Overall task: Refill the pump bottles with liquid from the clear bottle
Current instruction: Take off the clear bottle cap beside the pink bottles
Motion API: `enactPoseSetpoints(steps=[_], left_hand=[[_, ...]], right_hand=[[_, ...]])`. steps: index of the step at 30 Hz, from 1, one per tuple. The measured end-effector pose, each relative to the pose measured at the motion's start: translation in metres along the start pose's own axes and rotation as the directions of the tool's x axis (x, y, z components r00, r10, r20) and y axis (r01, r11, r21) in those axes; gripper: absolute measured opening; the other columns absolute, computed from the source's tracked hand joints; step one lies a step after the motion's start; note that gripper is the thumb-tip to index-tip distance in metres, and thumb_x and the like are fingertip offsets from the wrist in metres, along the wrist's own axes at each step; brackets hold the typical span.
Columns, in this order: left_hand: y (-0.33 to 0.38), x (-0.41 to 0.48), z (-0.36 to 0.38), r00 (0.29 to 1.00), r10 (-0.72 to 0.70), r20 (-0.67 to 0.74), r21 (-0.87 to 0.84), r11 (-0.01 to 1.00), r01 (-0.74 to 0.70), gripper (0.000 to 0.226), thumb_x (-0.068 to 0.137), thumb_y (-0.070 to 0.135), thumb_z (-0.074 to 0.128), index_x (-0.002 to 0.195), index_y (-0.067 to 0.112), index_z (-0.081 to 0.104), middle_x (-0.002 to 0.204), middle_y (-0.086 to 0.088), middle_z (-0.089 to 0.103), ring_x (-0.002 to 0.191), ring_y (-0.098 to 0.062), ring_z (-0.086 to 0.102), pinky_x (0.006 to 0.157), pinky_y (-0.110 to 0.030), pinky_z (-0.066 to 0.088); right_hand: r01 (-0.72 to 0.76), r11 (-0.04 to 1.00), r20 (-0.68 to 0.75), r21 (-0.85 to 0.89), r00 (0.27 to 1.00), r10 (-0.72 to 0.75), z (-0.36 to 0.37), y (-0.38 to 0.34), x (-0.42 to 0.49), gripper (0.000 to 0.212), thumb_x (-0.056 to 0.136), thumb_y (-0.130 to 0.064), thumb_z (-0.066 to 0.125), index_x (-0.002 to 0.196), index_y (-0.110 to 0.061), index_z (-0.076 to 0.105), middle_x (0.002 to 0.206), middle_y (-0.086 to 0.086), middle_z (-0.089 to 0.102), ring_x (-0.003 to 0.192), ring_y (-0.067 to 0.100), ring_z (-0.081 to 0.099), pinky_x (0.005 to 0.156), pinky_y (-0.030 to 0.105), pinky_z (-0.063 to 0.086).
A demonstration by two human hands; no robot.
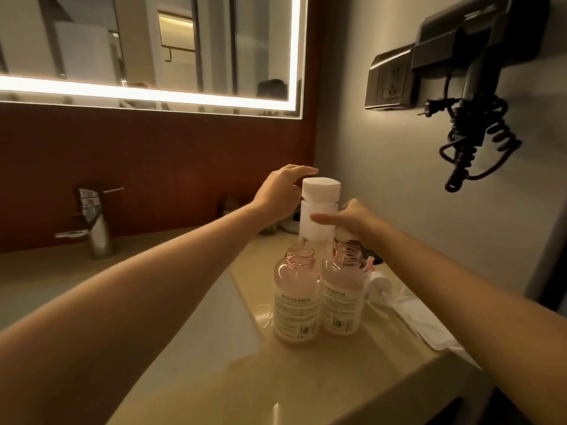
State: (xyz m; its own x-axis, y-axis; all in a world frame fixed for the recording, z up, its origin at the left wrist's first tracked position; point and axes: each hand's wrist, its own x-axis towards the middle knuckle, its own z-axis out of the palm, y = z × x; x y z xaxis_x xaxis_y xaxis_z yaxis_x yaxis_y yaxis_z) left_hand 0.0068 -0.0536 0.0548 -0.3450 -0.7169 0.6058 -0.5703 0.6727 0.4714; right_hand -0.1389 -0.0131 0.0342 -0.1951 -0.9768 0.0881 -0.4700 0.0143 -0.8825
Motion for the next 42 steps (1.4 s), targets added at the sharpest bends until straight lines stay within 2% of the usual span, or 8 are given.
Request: enactPoseSetpoints(steps=[4, 6, 9, 14, 19, 25, 34, 42], left_hand=[[-0.009, 0.006, 0.011, 1.0, 0.031, 0.005, 0.003, 1.0, -0.031, 0.041, 0.089, -0.006, 0.047, 0.122, 0.014, 0.059, 0.131, -0.007, 0.054, 0.113, -0.021, 0.055, 0.087, -0.021, 0.044], [-0.011, 0.004, 0.013, 0.999, 0.035, -0.016, -0.045, 0.998, -0.035, 0.04, 0.088, -0.007, 0.048, 0.121, 0.012, 0.059, 0.13, -0.008, 0.055, 0.107, -0.022, 0.059, 0.082, -0.021, 0.047], [-0.011, 0.001, 0.014, 0.999, 0.032, -0.023, -0.065, 0.997, -0.034, 0.044, 0.087, -0.01, 0.048, 0.124, 0.012, 0.057, 0.131, -0.009, 0.053, 0.111, -0.022, 0.056, 0.082, -0.02, 0.046], [-0.011, -0.002, 0.014, 0.999, 0.029, -0.045, -0.044, 0.999, -0.031, 0.047, 0.085, -0.013, 0.048, 0.123, 0.012, 0.058, 0.131, -0.009, 0.053, 0.113, -0.025, 0.055, 0.087, -0.025, 0.048], [-0.017, -0.005, 0.01, 0.998, 0.036, -0.05, -0.054, 0.998, -0.038, 0.05, 0.083, -0.017, 0.048, 0.124, 0.011, 0.057, 0.132, -0.01, 0.052, 0.113, -0.026, 0.055, 0.089, -0.033, 0.051], [-0.022, -0.002, 0.004, 0.996, 0.038, -0.083, -0.053, 0.998, -0.042, 0.053, 0.081, -0.017, 0.047, 0.123, 0.014, 0.057, 0.131, -0.008, 0.052, 0.116, -0.026, 0.052, 0.092, -0.034, 0.05], [-0.016, -0.011, -0.045, 0.987, 0.087, -0.137, 0.015, 0.996, -0.086, 0.05, 0.082, -0.014, 0.049, 0.123, 0.013, 0.058, 0.13, -0.009, 0.053, 0.111, -0.026, 0.056, 0.087, -0.037, 0.053], [0.004, -0.048, -0.112, 0.968, 0.098, -0.231, 0.122, 0.99, -0.071, 0.041, 0.084, -0.008, 0.052, 0.119, 0.012, 0.061, 0.128, -0.008, 0.056, 0.104, -0.023, 0.06, 0.082, -0.03, 0.054]], right_hand=[[-0.009, 1.0, 0.06, 0.022, 0.998, 0.007, 0.006, 0.003, 0.019, 0.062, 0.074, -0.025, 0.076, 0.128, -0.007, 0.048, 0.124, 0.012, 0.055, 0.112, 0.029, 0.053, 0.092, 0.043, 0.047], [0.005, 1.0, 0.079, 0.01, 0.997, -0.006, 0.004, 0.0, 0.022, 0.058, 0.076, -0.017, 0.074, 0.127, -0.006, 0.049, 0.121, 0.01, 0.055, 0.11, 0.027, 0.052, 0.088, 0.041, 0.046], [0.019, 1.0, 0.066, -0.013, 0.998, -0.018, 0.004, -0.002, 0.024, 0.057, 0.075, -0.015, 0.074, 0.125, -0.006, 0.049, 0.119, 0.011, 0.055, 0.109, 0.028, 0.053, 0.081, 0.038, 0.046], [0.02, 0.999, -0.018, -0.036, 1.0, -0.02, 0.012, 0.0, 0.027, 0.061, 0.071, -0.018, 0.078, 0.124, -0.007, 0.05, 0.122, 0.013, 0.055, 0.11, 0.031, 0.054, 0.091, 0.047, 0.05], [0.02, 0.998, -0.035, -0.065, 0.999, -0.022, 0.016, -0.003, 0.026, 0.062, 0.069, -0.021, 0.079, 0.123, -0.007, 0.051, 0.121, 0.013, 0.057, 0.109, 0.032, 0.056, 0.088, 0.046, 0.052], [0.062, 0.996, -0.077, -0.061, 0.995, -0.066, 0.023, -0.011, 0.029, 0.059, 0.072, -0.021, 0.077, 0.123, -0.007, 0.051, 0.122, 0.011, 0.056, 0.108, 0.029, 0.054, 0.084, 0.041, 0.052], [0.177, 0.974, -0.09, -0.144, 0.977, -0.191, 0.032, -0.046, 0.019, 0.062, 0.069, -0.028, 0.079, 0.122, -0.009, 0.052, 0.122, 0.01, 0.058, 0.108, 0.028, 0.056, 0.088, 0.047, 0.052], [0.282, 0.952, -0.05, -0.123, 0.956, -0.29, 0.053, -0.091, -0.031, 0.062, 0.071, -0.03, 0.077, 0.123, -0.009, 0.052, 0.121, 0.008, 0.058, 0.106, 0.024, 0.056, 0.086, 0.041, 0.054]])
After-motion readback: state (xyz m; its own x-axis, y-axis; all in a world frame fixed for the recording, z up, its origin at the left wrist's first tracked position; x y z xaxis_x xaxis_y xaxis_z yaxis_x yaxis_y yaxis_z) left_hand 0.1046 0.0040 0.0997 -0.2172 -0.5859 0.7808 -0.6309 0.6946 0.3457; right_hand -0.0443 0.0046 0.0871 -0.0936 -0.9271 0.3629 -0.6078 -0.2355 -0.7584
